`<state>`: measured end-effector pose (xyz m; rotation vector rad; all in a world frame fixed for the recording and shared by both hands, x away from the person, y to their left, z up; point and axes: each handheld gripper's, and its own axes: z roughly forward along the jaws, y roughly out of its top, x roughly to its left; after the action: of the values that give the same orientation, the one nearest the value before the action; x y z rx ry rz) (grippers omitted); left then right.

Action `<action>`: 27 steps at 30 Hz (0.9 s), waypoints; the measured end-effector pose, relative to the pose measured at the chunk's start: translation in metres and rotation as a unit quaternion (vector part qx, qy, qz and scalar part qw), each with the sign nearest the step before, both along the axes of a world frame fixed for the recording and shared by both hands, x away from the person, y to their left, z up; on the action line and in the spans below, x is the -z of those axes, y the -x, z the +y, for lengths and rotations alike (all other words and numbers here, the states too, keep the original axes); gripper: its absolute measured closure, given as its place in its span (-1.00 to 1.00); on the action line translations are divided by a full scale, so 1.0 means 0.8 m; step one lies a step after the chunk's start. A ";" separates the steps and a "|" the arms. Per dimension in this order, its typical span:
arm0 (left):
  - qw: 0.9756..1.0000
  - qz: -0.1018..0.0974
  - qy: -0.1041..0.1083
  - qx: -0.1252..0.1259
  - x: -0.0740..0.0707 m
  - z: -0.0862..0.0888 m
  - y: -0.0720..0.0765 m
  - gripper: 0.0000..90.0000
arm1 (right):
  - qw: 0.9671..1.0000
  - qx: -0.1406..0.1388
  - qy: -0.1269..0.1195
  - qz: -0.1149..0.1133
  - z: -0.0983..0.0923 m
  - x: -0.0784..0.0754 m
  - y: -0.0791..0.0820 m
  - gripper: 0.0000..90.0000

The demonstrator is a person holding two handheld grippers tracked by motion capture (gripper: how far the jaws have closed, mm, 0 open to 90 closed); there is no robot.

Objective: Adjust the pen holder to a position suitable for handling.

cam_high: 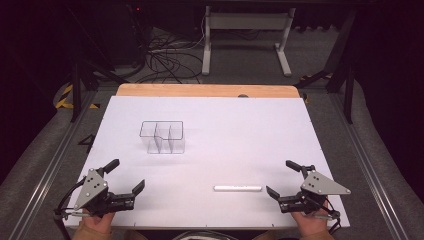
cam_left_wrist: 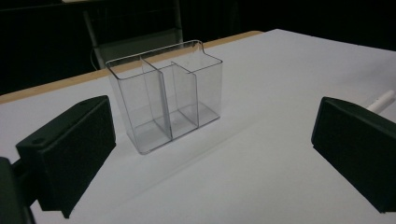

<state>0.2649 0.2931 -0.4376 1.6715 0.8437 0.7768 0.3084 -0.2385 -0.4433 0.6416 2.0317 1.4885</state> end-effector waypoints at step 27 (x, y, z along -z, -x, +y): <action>1.000 0.022 -0.002 0.015 -0.013 0.002 -0.007 -0.97 | 1.000 -0.002 -0.009 0.025 -0.002 0.009 -0.003 -0.93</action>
<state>0.2703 0.2948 -0.4274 1.7070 0.8458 0.7243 0.3108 -0.2400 -0.4505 0.6888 2.0594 1.5079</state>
